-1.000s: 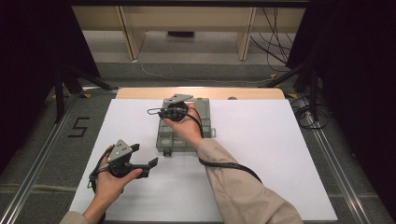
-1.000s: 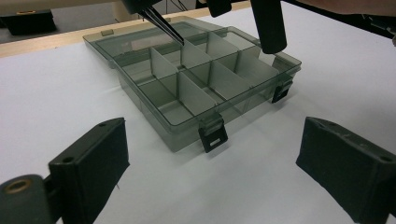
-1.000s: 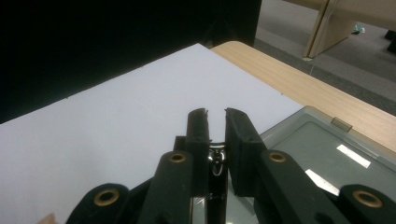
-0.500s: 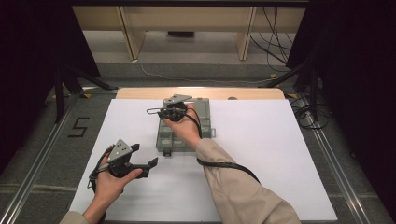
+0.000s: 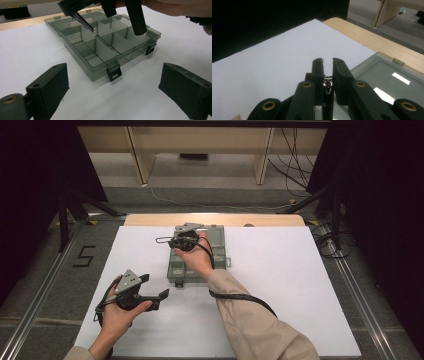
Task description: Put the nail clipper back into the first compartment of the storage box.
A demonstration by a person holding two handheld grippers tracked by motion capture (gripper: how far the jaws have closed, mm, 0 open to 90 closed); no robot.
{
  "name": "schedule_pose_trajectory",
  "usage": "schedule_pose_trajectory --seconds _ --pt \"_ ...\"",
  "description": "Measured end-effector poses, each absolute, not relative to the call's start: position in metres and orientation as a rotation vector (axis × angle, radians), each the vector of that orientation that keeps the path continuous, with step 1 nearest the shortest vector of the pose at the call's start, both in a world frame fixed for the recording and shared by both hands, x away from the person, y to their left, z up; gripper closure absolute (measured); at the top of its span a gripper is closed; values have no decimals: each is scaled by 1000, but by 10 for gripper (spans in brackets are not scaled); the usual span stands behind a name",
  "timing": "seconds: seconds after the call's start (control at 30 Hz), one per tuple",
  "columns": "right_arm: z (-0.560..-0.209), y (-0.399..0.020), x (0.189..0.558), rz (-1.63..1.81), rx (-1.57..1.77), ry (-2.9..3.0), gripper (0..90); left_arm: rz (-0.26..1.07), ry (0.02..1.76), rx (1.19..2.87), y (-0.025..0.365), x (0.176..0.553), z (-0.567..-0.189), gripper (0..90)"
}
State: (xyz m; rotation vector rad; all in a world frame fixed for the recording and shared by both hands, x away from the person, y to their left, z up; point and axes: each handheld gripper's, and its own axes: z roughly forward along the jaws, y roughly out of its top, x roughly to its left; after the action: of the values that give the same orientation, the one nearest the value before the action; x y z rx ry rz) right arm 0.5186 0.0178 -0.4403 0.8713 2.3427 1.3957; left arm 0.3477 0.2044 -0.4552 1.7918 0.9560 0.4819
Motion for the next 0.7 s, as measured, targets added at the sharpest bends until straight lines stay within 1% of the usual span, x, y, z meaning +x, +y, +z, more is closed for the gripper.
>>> schedule_pose_trajectory --seconds 0.7 --pt "-451 20 522 1356 894 2352 801 481 953 1792 205 348 -455 79"
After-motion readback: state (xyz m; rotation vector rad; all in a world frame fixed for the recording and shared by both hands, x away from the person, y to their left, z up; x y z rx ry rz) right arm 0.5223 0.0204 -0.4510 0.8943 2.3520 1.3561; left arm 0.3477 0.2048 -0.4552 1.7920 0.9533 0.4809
